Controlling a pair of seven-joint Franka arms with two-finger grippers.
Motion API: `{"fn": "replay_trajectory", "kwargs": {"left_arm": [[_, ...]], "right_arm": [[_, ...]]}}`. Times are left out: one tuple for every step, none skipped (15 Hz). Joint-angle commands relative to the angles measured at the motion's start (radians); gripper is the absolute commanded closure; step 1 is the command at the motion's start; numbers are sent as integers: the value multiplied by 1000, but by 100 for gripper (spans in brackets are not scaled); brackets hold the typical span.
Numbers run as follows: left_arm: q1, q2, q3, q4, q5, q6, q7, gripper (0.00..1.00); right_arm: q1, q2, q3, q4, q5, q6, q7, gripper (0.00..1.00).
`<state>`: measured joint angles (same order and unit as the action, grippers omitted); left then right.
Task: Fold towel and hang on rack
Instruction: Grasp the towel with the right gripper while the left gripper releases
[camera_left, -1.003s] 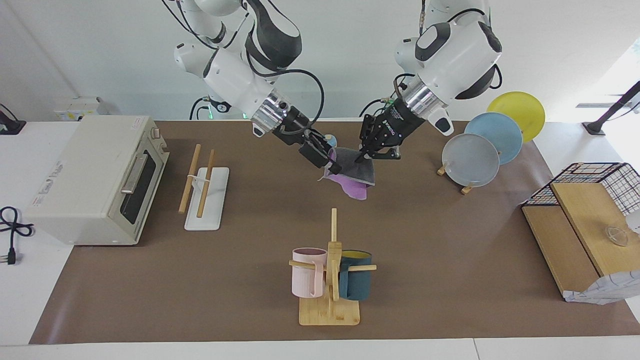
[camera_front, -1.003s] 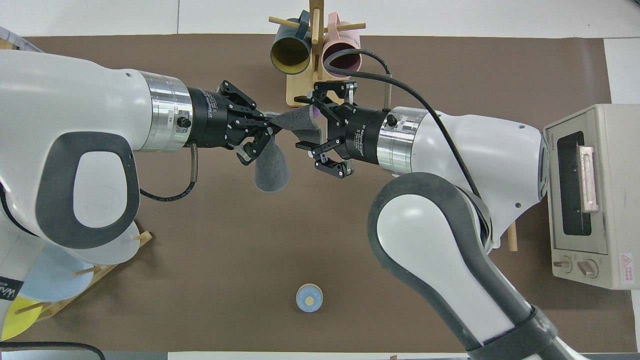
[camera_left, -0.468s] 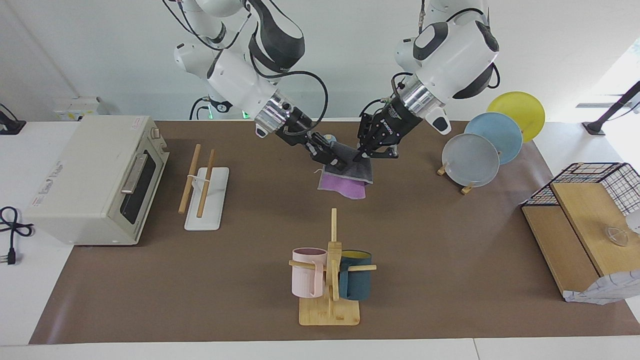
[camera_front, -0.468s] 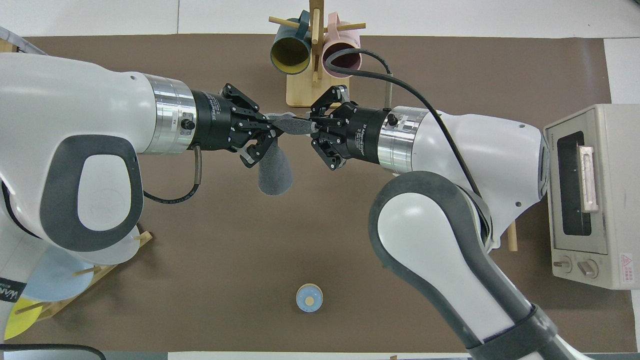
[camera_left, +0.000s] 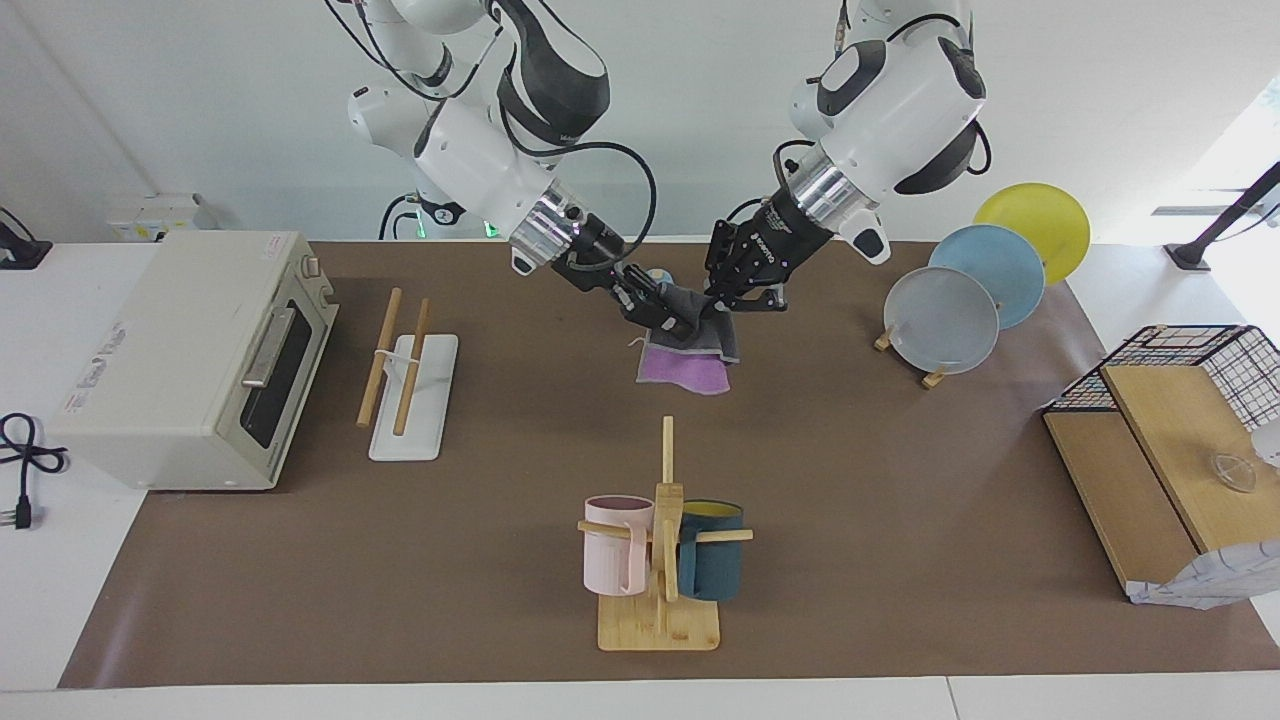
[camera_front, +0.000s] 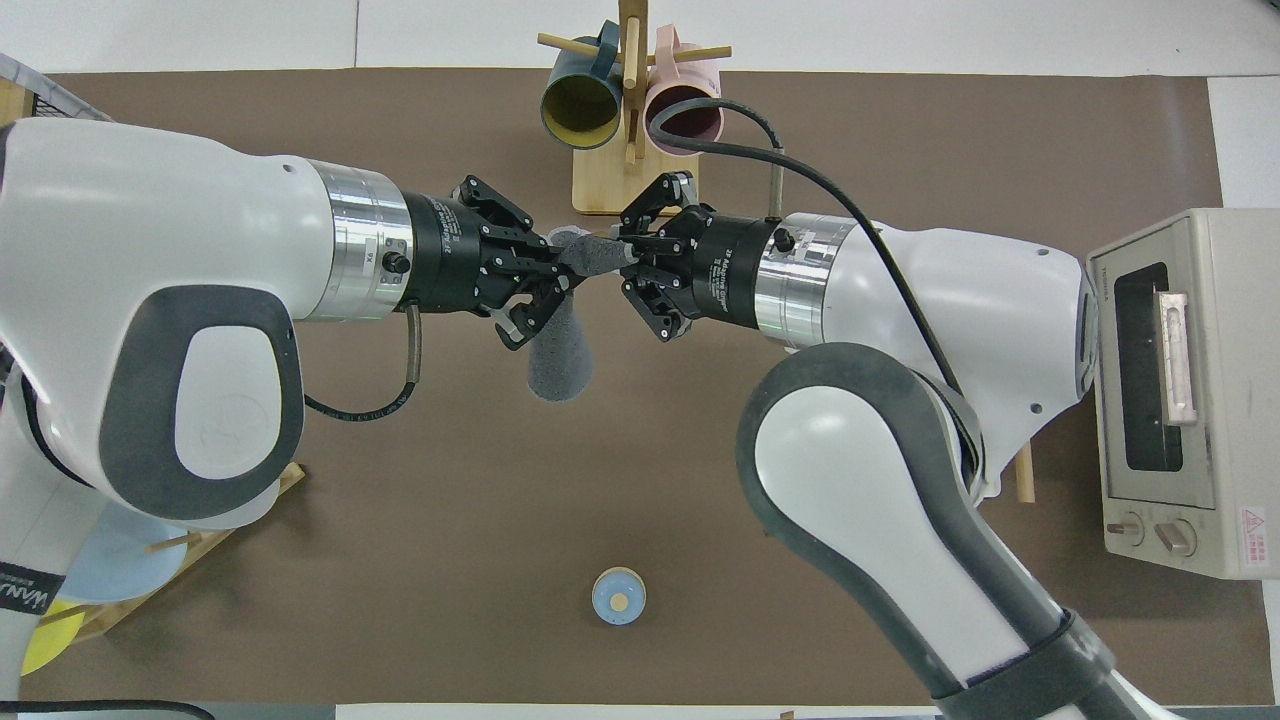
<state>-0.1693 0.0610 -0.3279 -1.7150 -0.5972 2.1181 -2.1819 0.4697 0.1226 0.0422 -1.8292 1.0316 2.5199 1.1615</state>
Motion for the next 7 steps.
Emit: {"fn": "replay_trajectory", "kwargs": {"left_arm": [[2, -33, 12, -43, -6, 14, 69, 0], [8, -41, 15, -60, -6, 13, 127, 0], [20, -52, 15, -81, -6, 14, 192, 0], [39, -62, 17, -104, -6, 13, 247, 0], [66, -72, 17, -119, -6, 5, 302, 0], [92, -78, 17, -132, -4, -6, 365, 0], [118, -85, 17, -146, 10, -12, 440, 0]], "right_arm": [[0, 6, -2, 18, -18, -44, -28, 100], [0, 5, -2, 18, -43, -65, -37, 100], [-2, 3, -2, 18, -85, -88, -49, 100], [-6, 2, -2, 18, -129, -114, -68, 100], [-8, 0, -2, 18, -166, -139, -89, 100], [-8, -1, -5, 19, -192, -165, -110, 100], [-10, -3, -8, 19, -211, -193, -127, 100]]}}
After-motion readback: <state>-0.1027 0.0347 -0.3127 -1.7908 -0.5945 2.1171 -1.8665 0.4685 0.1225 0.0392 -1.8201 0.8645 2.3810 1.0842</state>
